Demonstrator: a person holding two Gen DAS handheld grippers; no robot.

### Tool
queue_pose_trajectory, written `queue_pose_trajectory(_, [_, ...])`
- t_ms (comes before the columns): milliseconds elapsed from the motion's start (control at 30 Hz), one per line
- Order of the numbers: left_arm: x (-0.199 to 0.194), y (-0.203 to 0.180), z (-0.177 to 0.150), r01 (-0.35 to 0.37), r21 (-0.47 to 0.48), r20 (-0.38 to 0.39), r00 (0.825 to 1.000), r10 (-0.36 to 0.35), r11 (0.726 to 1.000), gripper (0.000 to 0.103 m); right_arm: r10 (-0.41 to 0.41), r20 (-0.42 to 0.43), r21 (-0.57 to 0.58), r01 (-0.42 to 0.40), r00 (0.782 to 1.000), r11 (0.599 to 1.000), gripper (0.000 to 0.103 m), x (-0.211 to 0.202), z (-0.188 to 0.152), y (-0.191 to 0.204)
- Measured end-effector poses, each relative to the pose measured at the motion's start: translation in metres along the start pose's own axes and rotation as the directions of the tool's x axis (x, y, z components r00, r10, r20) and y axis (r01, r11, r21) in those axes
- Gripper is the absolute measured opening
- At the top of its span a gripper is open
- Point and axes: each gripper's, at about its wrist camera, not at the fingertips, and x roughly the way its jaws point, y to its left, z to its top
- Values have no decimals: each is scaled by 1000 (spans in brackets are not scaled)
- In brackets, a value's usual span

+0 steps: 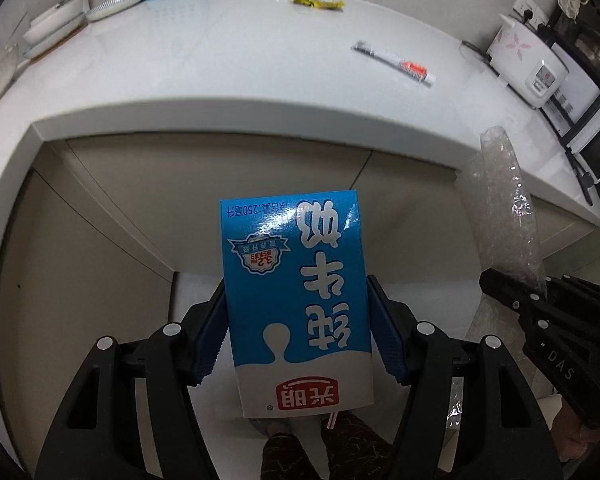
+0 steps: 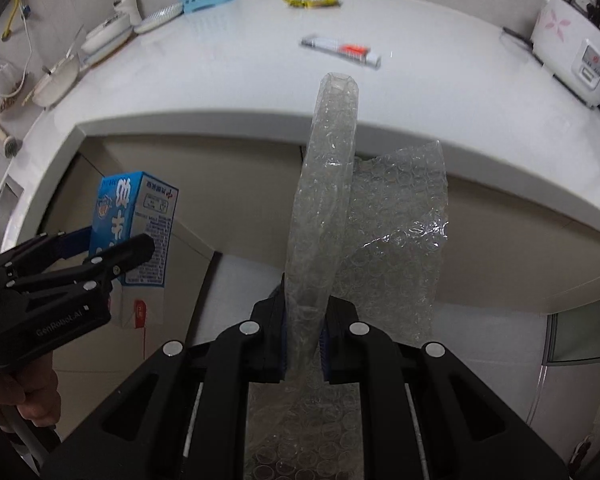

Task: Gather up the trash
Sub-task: 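Carry the milk carton and bubble wrap down over the trash basket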

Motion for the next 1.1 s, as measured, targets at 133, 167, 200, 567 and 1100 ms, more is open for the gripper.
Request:
queue_pose_trajectory(133, [39, -1, -15, -1, -19, -55, 999, 0, 1000, 63, 13, -50, 1, -13, 999, 1000, 11, 36, -17, -7])
queue_pose_trajectory(167, [48, -1, -19, -3, -22, -63, 998, 1, 1000, 63, 13, -67, -1, -13, 998, 1000, 11, 47, -22, -9])
queue_pose_trajectory(200, [58, -1, -23, -1, -24, -72, 997, -1, 1000, 63, 20, -84, 5, -20, 996, 1000, 11, 58, -26, -12])
queue_pose_trajectory(567, [173, 7, -70, -7, -52, -149, 989, 0, 999, 63, 31, -175, 26, -26, 984, 999, 11, 175, -73, -38])
queue_pose_trajectory(1100, [360, 22, -143, -36, -79, -224, 974, 18, 996, 63, 41, -258, 61, -26, 965, 998, 11, 350, -147, -76])
